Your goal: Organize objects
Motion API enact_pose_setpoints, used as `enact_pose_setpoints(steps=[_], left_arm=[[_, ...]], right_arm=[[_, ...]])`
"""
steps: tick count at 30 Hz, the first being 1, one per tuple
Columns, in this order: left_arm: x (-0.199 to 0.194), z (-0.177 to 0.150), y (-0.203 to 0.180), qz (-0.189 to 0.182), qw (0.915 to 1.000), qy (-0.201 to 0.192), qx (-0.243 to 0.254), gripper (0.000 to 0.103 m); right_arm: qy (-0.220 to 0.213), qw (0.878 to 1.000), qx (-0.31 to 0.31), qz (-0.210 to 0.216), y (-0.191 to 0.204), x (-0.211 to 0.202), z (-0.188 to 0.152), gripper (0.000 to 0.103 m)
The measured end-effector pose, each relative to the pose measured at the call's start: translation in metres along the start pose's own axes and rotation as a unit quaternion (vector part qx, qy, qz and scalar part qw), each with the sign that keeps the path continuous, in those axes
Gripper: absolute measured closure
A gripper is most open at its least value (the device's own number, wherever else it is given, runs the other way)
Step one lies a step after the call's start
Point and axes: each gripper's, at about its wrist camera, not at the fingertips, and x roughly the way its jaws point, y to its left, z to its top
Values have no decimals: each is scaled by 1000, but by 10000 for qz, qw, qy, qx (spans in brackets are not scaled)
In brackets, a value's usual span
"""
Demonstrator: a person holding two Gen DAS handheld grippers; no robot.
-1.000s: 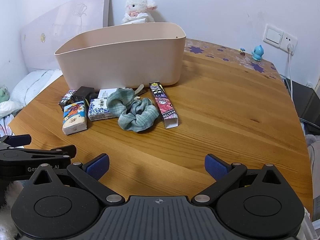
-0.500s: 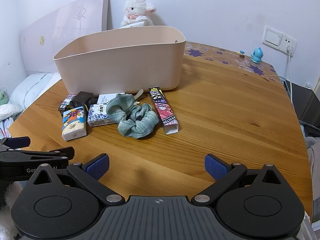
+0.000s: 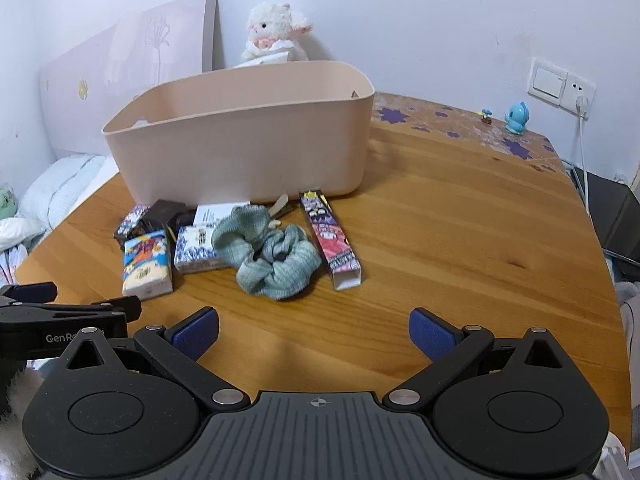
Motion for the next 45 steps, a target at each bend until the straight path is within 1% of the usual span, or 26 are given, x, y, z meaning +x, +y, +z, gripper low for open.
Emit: enact_pose_setpoints(steps=[4, 8, 13, 17, 20, 22, 24, 29, 33, 36, 39, 42, 43, 44, 45], left_arm=[[5, 8, 3, 22, 10000, -41, -42, 0], [13, 19, 6, 20, 9999, -56, -90, 0], [25, 33, 7, 35, 9999, -54, -104, 0], [38, 42, 3, -54, 9999, 90, -3, 0], [49, 44, 1, -25, 9997, 241, 50, 0], [54, 44, 2, -81, 9995, 317, 8, 0], [56, 45, 2, -113, 9994, 325, -1, 0], [54, 40, 2, -237, 9990, 388, -4, 0], [51, 35, 5, -196, 9991, 369, -68, 0], [51, 36, 10, -112, 9992, 347, -149, 0], [53, 41, 14, -233, 9984, 415, -290, 0], [54, 44, 5, -233, 9993, 297, -73, 0], [56, 44, 1, -193, 9993, 312, 38, 0], [61, 43, -3, -163, 9989, 412, 125, 0], [64, 42, -4, -190, 9986, 484, 101, 0]], right_arm=[[-42, 10000, -55, 21, 1, 6, 5, 4], [-83, 9998, -140, 141, 5, 14, 10, 8], [-25, 9991, -279, 303, 13, 30, 17, 11], [30, 9984, -443, 361, 21, 44, 21, 12], [103, 9978, -513, 398, 26, 54, 22, 13], [158, 9977, -540, 389, 26, 59, 22, 14], [205, 9977, -524, 379, 26, 64, 22, 14], [163, 9980, -530, 318, 26, 65, 22, 13], [107, 9976, -599, 320, 28, 65, 22, 19], [150, 9972, -636, 352, 33, 68, 24, 20], [166, 9972, -655, 327, 36, 73, 25, 21], [188, 9970, -712, 219, 39, 77, 25, 24], [202, 9970, -714, 197, 39, 78, 25, 26], [227, 9971, -704, 182, 39, 79, 24, 27], [269, 9968, -731, 163, 38, 81, 23, 28]])
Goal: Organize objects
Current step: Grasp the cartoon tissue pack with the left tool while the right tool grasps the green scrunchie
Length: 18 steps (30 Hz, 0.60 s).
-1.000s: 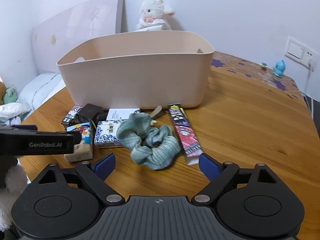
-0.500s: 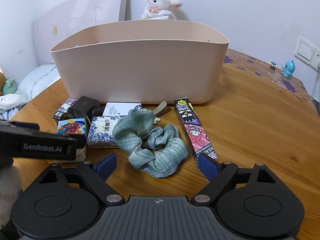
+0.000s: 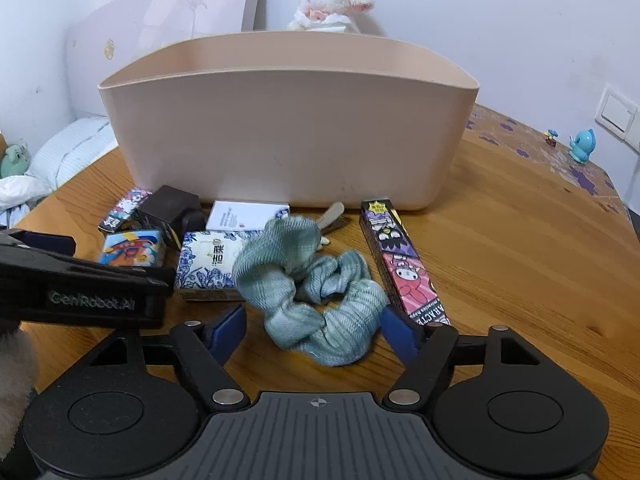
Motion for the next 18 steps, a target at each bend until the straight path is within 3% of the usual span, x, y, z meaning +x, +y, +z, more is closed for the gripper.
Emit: enact_pose_setpoints(steps=[4, 7, 10, 13, 15, 18], left_arm=[[2, -4, 3, 10, 10000, 28, -48, 0], [0, -6, 8, -49, 10000, -7, -58, 0], [-6, -8, 10, -5, 9999, -132, 2, 17], [-11, -8, 13, -75, 9998, -193, 76, 30], [-13, -9, 16, -110, 9996, -230, 84, 47], [-16, -10, 24, -251, 9995, -213, 21, 56]], right_arm=[[26, 9999, 58, 94, -5, 3, -4, 42], [-17, 9998, 147, 124, -9, 2, -4, 60], [-73, 9998, 181, 108, -10, 0, -5, 81], [-105, 9996, 230, 120, -11, -3, -7, 85], [-121, 9994, 295, 147, -12, -6, -9, 87], [-198, 9988, 403, 198, -15, -14, -10, 87]])
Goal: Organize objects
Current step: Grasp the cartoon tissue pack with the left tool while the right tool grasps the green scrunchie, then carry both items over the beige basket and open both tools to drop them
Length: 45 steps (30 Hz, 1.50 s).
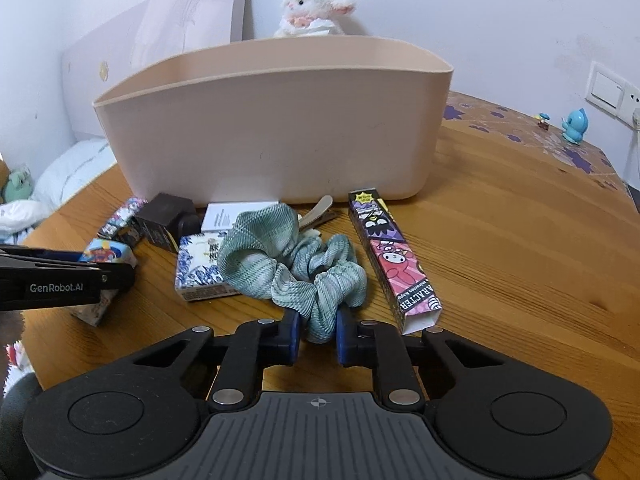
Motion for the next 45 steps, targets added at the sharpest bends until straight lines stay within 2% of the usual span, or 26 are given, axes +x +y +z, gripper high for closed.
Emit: enact_pose_setpoints(steps=[4, 11, 20, 28, 31, 37, 39, 43, 45], left_arm=[[-3, 1, 15, -308, 9994, 63, -173, 56], [-29, 8, 16, -490, 9986, -164, -116, 56], [-66, 48, 16, -471, 9946, -919, 65, 56], [-70, 98, 9, -268, 9873, -1564, 32, 56], [-56, 121, 5, -188, 9882, -1520, -5, 56], [-15, 155, -2, -4, 9916, -1292, 9, 56], [4, 161, -5, 16, 9938, -1110, 99, 56], [47, 171, -8, -34, 9991, -433, 5, 56], [52, 172, -15, 196, 9984, -478, 245, 56]], right_arm=[[-164, 9998, 69, 35, -1, -15, 3, 87], [-511, 9986, 100, 60, -1, -36, 15, 88], [-1088, 9940, 120, 6, 0, -61, 48, 88], [-1554, 9877, 159, 43, -7, -67, 95, 88], [-1548, 9879, 101, 4, -6, -55, 116, 88], [-1193, 9924, -96, -281, -9, -9, 152, 88], [-1026, 9939, -138, -387, -9, 9, 161, 88], [-552, 9961, -412, -550, -2, 49, 172, 88], [-350, 9958, -560, -630, 3, 65, 173, 88]])
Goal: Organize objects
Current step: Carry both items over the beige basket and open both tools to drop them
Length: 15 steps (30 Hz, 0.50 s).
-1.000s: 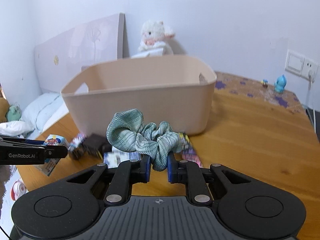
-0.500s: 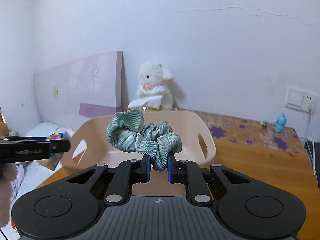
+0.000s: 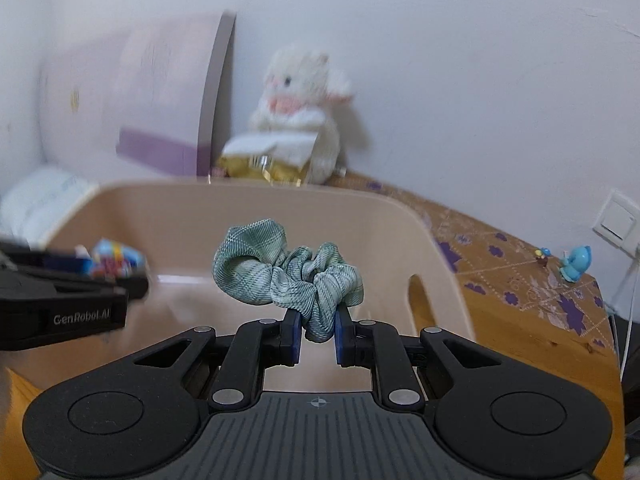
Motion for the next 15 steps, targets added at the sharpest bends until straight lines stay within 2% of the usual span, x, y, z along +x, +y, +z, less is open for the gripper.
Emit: enact_pose_setpoints(steps=[2, 6, 7, 8, 10, 12, 15], left_arm=[[3, -1, -8, 121, 9996, 42, 241, 56], [4, -2, -14, 61, 9990, 48, 438, 55], [3, -2, -14, 64, 9989, 33, 467, 55], [3, -3, -14, 53, 9987, 5, 498, 55], [0, -3, -15, 3, 9984, -26, 564, 52], [-8, -5, -14, -35, 9985, -81, 543, 29], [-23, -5, -9, -57, 9985, -277, 460, 20]], right_arm=[[211, 9998, -58, -1, 4, 13, -3, 88], [454, 9989, 55, 40, 5, 25, -12, 83], [479, 9988, 66, 39, 6, 26, -15, 78], [481, 9988, 75, 27, 5, 25, -17, 67], [444, 9989, 121, 61, 4, 20, -19, 59], [354, 9993, 123, 43, 2, 12, -19, 46], [127, 9999, 95, 55, -3, -10, -17, 25]])
